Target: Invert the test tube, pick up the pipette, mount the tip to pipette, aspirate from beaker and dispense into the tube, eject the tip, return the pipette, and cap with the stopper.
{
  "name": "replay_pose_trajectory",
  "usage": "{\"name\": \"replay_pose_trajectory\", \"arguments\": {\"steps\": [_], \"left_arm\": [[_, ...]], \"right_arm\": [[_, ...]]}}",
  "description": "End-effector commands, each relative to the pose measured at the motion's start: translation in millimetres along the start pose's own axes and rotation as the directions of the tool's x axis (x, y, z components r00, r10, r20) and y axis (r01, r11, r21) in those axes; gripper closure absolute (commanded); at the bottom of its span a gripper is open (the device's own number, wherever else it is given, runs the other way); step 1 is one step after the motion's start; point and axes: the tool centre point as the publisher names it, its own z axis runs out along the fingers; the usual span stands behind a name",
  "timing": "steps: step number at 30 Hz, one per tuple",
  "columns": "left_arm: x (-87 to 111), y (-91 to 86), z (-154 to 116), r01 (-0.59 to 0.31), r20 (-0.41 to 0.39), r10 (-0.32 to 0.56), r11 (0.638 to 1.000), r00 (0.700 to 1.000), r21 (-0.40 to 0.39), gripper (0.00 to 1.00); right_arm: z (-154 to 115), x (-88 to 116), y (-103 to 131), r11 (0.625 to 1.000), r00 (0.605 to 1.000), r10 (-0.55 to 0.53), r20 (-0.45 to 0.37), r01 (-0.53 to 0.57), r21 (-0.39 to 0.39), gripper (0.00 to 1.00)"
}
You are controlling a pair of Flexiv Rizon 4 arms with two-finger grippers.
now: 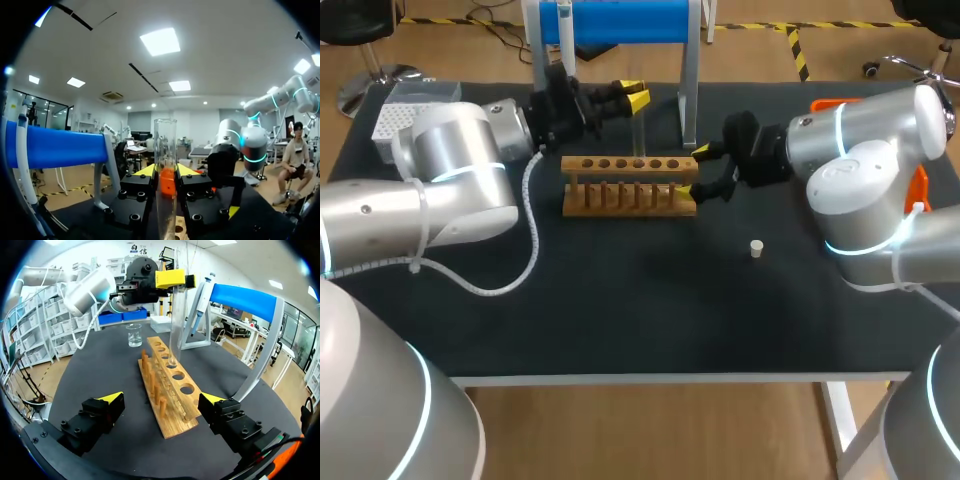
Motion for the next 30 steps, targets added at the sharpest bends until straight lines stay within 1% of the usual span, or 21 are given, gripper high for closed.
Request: {"name": "replay_pose_trajectory", "arguments": {"steps": [1, 7, 17, 23, 25, 27, 28, 30], "left_arm": [[-3.0, 2.8, -0.4, 0.004, -0.01, -0.004, 1.0, 1.0, -0.008, 1.0], [-3.8, 5.6, -2.4, 0.006, -0.012, -0.007, 0.999, 1.0, -0.039, 1.0], [-4.4, 7.7, -3.7, 0.021, -0.031, -0.026, 0.986, 0.999, -0.164, 1.0], [-4.7, 9.2, -4.3, 0.031, -0.039, -0.041, 0.973, 0.998, -0.229, 1.0], [-4.7, 10.4, -4.7, 0.037, -0.036, -0.049, 0.963, 0.998, -0.266, 1.0], [-4.7, 10.7, -4.5, 0.036, -0.034, -0.047, 0.965, 0.998, -0.261, 1.0], [-4.5, 10.7, -4.6, 0.038, -0.029, -0.048, 0.961, 0.998, -0.276, 1.0], [-4.3, 11.8, -4.5, 0.037, -0.029, -0.047, 0.96, 0.998, -0.276, 1.0]], "right_arm": [[-0.7, 0.0, -0.1, 1.0, 1.0, 0.0, -0.001, 0.0, 0.001, 0.0], [-0.7, 0.0, -0.1, 1.0, 1.0, 0.0, -0.001, 0.0, 0.001, 0.0], [-0.7, 0.0, -0.1, 1.0, 1.0, 0.0, -0.001, 0.0, 0.001, 0.0], [-0.7, 0.0, -0.1, 1.0, 1.0, 0.0, -0.001, 0.0, 0.001, 0.0], [-0.7, 0.0, -0.1, 1.0, 1.0, 0.0, -0.001, 0.0, 0.001, 0.0], [-0.7, 0.0, -0.1, 1.0, 1.0, 0.0, -0.001, 0.0, 0.001, 0.0], [-0.7, 0.0, -0.1, 1.0, 1.0, 0.0, -0.001, 0.0, 0.001, 0.0], [-0.7, 0.0, -0.1, 1.0, 1.0, 0.0, -0.001, 0.0, 0.001, 0.0]]}}
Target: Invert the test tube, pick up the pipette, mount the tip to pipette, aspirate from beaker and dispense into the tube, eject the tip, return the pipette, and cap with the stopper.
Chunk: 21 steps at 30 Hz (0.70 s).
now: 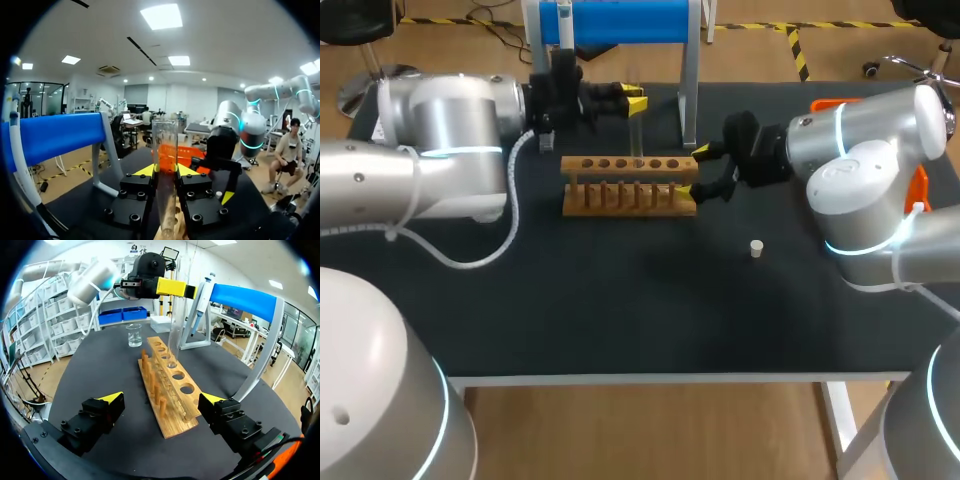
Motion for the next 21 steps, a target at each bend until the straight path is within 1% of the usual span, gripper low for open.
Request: {"name": "replay_pose_trajectory", "arguments": {"steps": [1, 9, 11, 21], "left_arm": [[0.8, -1.6, 0.3, 0.003, 0.002, -0.003, 1.0, 1.0, -0.022, 1.0], [0.8, 2.6, 2.6, -0.006, 0.005, 0.006, 1.0, 1.0, -0.005, 1.0], [0.8, 2.8, 3.7, -0.023, 0.012, 0.023, 1.0, 1.0, 0.006, 1.0], [1.2, 5.5, 8.9, -0.037, 0.001, 0.037, 0.999, 0.999, -0.003, 1.0]], "right_arm": [[-0.7, 0.0, -0.1, 1.0, 1.0, 0.0, -0.001, 0.0, 0.001, 0.0], [-0.7, 0.0, -0.1, 1.0, 1.0, 0.0, -0.001, 0.0, 0.001, 0.0], [-0.7, 0.0, -0.1, 1.0, 1.0, 0.0, -0.001, 0.0, 0.001, 0.0], [-0.7, 0.0, -0.1, 1.0, 1.0, 0.0, -0.001, 0.0, 0.001, 0.0]]}}
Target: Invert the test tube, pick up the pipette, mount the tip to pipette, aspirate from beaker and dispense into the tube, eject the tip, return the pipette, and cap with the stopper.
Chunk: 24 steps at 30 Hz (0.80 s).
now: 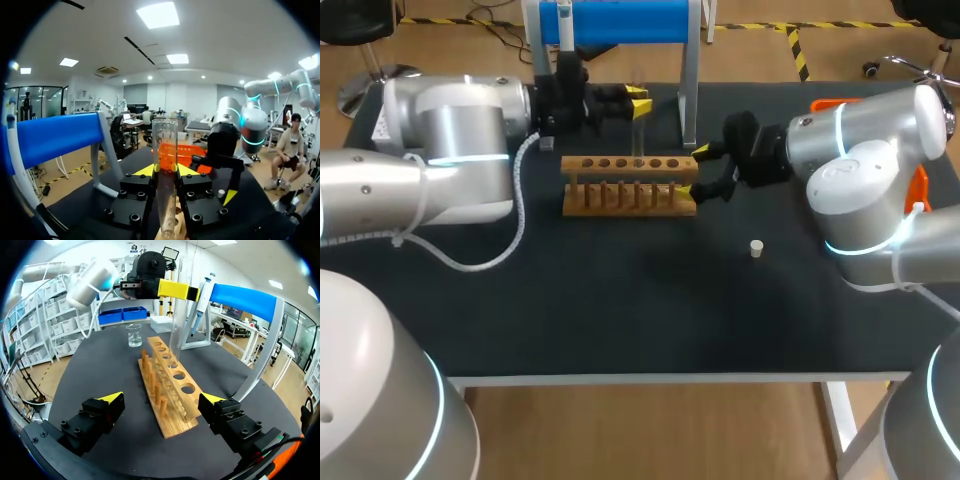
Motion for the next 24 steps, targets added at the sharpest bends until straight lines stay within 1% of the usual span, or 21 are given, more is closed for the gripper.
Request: {"name": "replay_pose_trajectory", "arguments": {"steps": [1, 8, 17, 24], "left_arm": [[-1.0, 2.9, 0.7, -0.003, -0.002, 0.003, 1.0, 1.0, 0.0, 1.0], [1.7, 8.9, -2.4, -0.007, 0.015, 0.007, 1.0, 1.0, 0.017, 1.0], [0.1, 11.6, -1.3, -0.021, 0.005, 0.021, 1.0, 1.0, 0.014, 1.0], [-0.5, 17.4, -3.2, -0.02, 0.006, 0.02, 1.0, 1.0, 0.024, 1.0]], "right_arm": [[-0.7, 0.0, -0.1, 1.0, 1.0, 0.0, -0.001, 0.0, 0.001, 0.0], [-0.7, 0.0, -0.1, 1.0, 1.0, 0.0, -0.001, 0.0, 0.001, 0.0], [-0.7, 0.0, -0.1, 1.0, 1.0, 0.0, -0.001, 0.0, 0.001, 0.0], [-0.7, 0.0, -0.1, 1.0, 1.0, 0.0, -0.001, 0.0, 0.001, 0.0]]}}
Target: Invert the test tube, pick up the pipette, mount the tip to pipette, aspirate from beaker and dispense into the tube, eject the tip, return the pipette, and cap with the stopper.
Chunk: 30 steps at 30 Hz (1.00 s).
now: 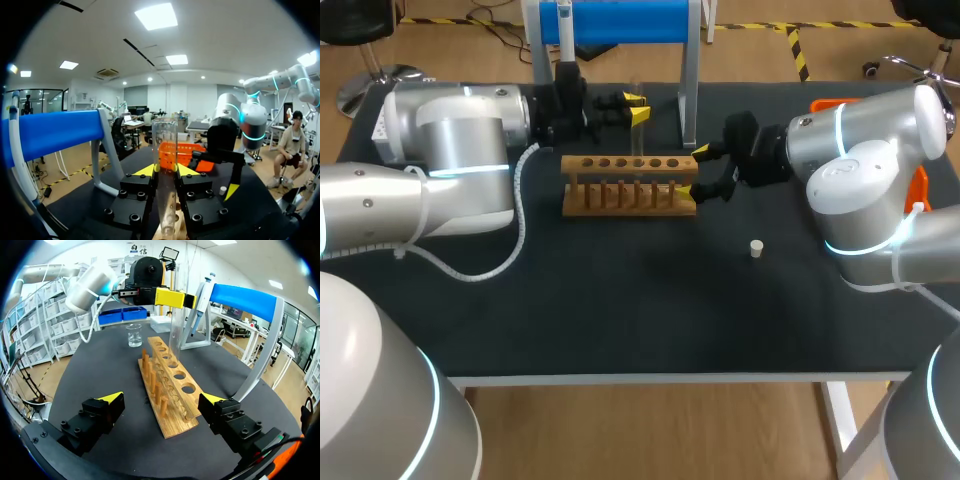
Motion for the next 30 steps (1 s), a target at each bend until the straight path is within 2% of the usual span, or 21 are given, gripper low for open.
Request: {"name": "replay_pose_trajectory", "arguments": {"steps": [1, 30], "left_arm": [[-2.2, 4.7, -0.7, -0.003, -0.004, 0.003, 1.0, 1.0, 0.011, 1.0], [-6.5, 33.9, -5.7, 0.012, -0.002, -0.012, 0.999, 1.0, 0.047, 1.0]], "right_arm": [[-0.7, 0.0, -0.1, 1.0, 1.0, 0.0, -0.001, 0.0, 0.001, 0.0], [-0.7, 0.0, -0.1, 1.0, 1.0, 0.0, -0.001, 0.0, 0.001, 0.0]]}}
